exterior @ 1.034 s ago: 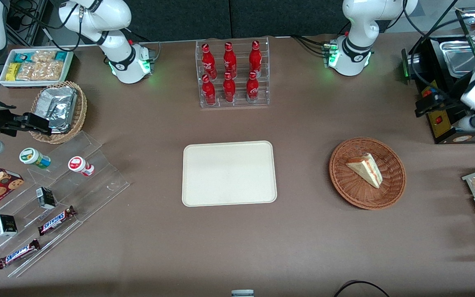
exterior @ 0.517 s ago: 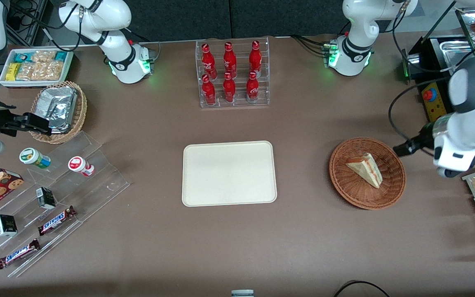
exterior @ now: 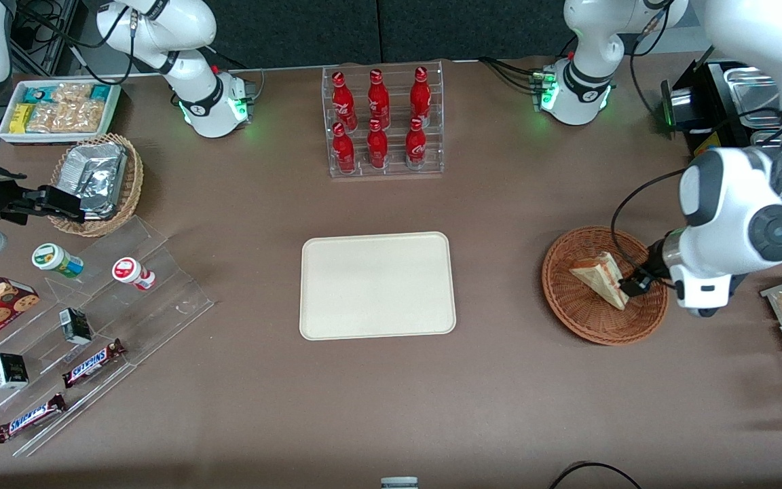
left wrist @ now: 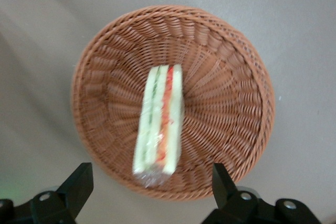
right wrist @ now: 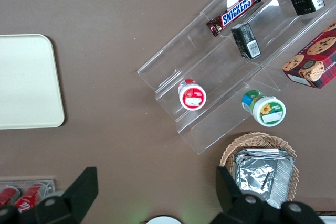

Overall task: Place sandwich from basket to tray
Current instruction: 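Lower the open left gripper and close it on the sandwich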

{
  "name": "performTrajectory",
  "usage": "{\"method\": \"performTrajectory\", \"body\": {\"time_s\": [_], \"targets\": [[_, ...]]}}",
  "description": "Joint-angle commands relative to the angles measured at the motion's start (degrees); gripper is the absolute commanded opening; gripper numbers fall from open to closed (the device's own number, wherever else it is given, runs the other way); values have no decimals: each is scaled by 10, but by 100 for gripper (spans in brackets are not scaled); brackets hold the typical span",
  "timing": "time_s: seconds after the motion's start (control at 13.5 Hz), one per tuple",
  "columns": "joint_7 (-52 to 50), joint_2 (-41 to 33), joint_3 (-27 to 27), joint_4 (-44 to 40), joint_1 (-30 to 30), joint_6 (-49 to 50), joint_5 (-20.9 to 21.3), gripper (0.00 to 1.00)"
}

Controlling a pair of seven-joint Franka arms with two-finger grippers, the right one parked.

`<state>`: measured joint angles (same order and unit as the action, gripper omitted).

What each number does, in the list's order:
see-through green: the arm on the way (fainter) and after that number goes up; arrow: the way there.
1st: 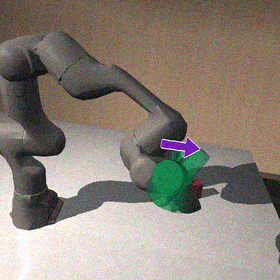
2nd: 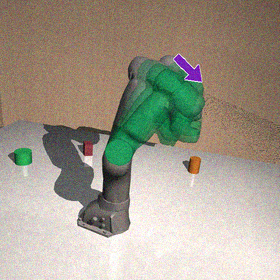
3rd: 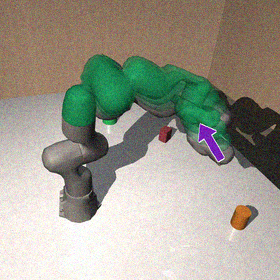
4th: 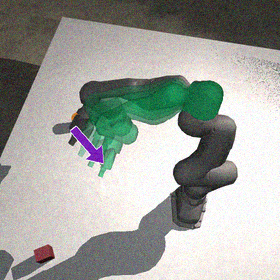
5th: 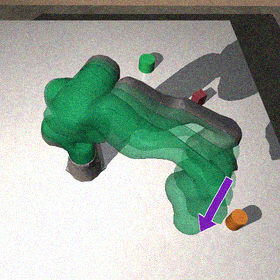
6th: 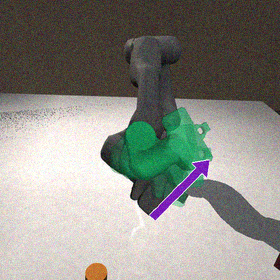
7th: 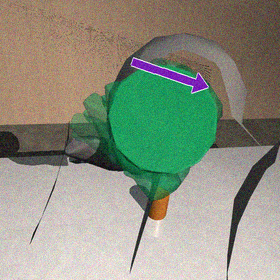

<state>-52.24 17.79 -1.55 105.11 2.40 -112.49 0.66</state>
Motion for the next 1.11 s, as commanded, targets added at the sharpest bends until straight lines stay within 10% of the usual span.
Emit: {"method": "performTrajectory", "body": {"time_s": [0.0,1.03], "targets": [[-45,19,-9,18,6,-53,-5,100],[-57,35,-10,142,2,-207,5,100]]}}
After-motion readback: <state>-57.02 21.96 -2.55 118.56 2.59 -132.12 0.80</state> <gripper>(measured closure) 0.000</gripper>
